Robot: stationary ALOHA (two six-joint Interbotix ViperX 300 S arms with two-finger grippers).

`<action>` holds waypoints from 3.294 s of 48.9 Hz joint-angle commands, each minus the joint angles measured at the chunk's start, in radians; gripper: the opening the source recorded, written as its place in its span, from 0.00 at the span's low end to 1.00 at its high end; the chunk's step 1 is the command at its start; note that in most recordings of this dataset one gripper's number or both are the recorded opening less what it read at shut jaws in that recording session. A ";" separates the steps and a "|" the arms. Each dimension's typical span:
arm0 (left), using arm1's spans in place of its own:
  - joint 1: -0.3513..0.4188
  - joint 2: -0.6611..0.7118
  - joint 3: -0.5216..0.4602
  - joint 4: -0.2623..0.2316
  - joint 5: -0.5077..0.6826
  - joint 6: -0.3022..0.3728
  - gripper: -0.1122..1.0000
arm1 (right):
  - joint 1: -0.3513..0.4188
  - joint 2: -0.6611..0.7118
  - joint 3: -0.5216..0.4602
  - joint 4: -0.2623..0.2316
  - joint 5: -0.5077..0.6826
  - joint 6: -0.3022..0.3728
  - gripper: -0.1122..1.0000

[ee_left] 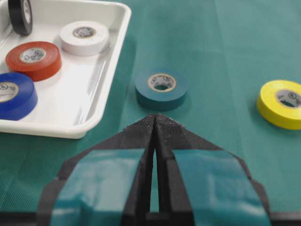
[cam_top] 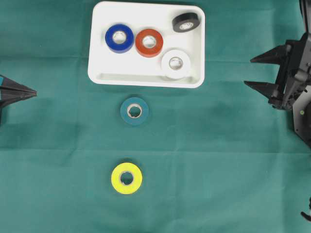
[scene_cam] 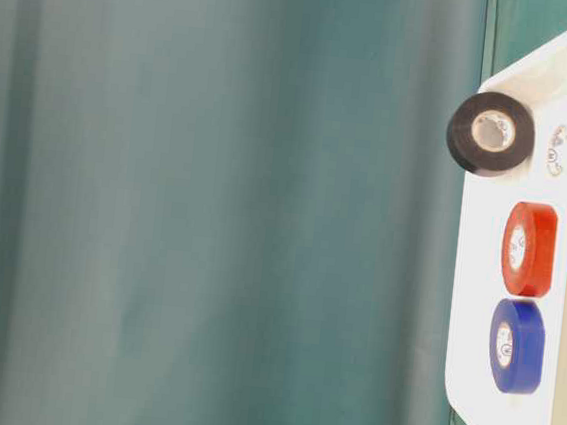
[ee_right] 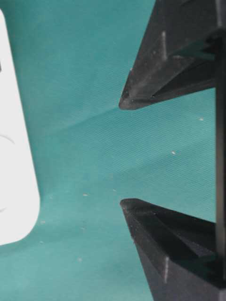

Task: Put the tape into the white case with the right arm.
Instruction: 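Retract the right gripper to the right edge, then move the right gripper down onto the yellow tape roll and grasp it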

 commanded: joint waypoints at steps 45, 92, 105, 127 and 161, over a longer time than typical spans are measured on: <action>0.003 0.006 -0.014 0.000 -0.005 0.000 0.10 | 0.446 0.000 0.020 -0.003 -0.026 -0.003 0.44; 0.003 0.006 -0.015 0.000 -0.005 0.000 0.10 | 0.506 0.419 -0.213 -0.032 -0.167 -0.018 0.44; 0.003 0.008 -0.015 0.000 -0.005 0.000 0.10 | 0.508 0.669 -0.416 -0.034 -0.221 -0.015 0.44; 0.003 0.006 -0.011 -0.002 -0.005 0.000 0.10 | 0.523 0.948 -0.747 -0.034 -0.215 -0.011 0.44; 0.003 -0.015 -0.002 0.000 0.002 -0.002 0.10 | 0.581 1.175 -1.091 -0.034 -0.091 -0.005 0.45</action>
